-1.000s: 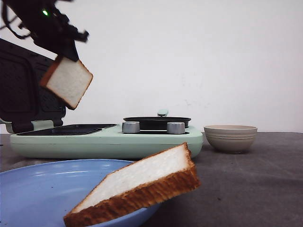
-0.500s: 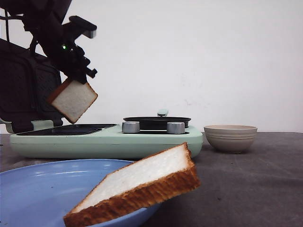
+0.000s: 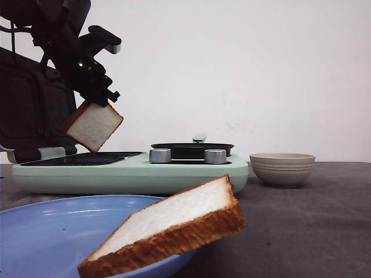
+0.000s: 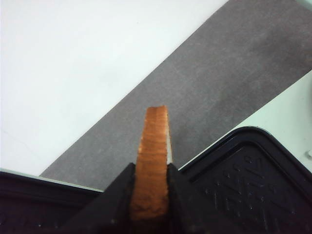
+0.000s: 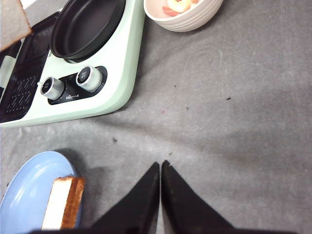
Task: Make breakfast with bread and shrimp
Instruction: 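Carry the bread over the sandwich press plate and release it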
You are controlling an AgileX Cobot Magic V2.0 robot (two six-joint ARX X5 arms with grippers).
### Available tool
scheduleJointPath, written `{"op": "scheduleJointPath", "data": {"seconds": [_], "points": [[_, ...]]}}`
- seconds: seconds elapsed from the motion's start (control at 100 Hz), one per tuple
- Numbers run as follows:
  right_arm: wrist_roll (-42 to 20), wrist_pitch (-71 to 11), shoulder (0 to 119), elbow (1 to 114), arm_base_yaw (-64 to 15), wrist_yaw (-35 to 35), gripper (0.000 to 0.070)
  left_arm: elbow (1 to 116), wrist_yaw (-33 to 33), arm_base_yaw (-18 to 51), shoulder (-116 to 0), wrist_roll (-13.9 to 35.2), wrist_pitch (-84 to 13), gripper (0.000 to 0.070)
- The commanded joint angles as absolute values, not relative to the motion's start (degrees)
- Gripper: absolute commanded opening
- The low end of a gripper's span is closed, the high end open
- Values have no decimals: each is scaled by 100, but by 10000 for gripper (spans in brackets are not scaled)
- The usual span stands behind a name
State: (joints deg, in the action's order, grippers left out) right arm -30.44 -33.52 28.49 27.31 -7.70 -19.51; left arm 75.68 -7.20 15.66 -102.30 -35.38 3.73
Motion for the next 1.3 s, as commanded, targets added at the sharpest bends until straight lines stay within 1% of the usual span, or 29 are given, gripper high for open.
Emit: {"op": "scheduleJointPath", "data": {"seconds": [0.0,0.6,0.64,0.67,0.81,0.85,0.94,0.99,1.08,1.29], "points": [[-3044,-3315,2864,2818,-773,-1953,0,7690,-722,1592,-10383,-3660,478,3],[-2958,-3336,2864,2818,-773,-1955,0,7688,-685,1623,-10615,-3638,233,10],[-2958,-3341,2864,2818,-773,-1953,0,7690,-685,1625,-10615,-3640,231,48],[-2958,-3347,2864,2818,-773,-1953,0,7688,-685,1625,-10615,-3640,228,92],[-2958,-3350,2864,2818,-773,-1951,0,7688,-683,1625,-10615,-3629,198,367],[-2958,-3347,2864,2818,-773,-1951,0,7690,-683,1625,-10615,-3581,196,432],[-2958,-3347,2864,2818,-773,-1951,0,7690,-626,1643,-10615,-3404,187,527],[-2958,-3347,2864,2818,-773,-1951,0,7690,-596,1649,-10615,-3326,176,566],[-2958,-3347,2864,2818,-773,-1951,0,7690,-580,1664,-10615,-3188,158,604],[-2958,-3350,2864,2818,-773,-1949,0,7690,-268,1686,-10615,-2818,132,611]]}}
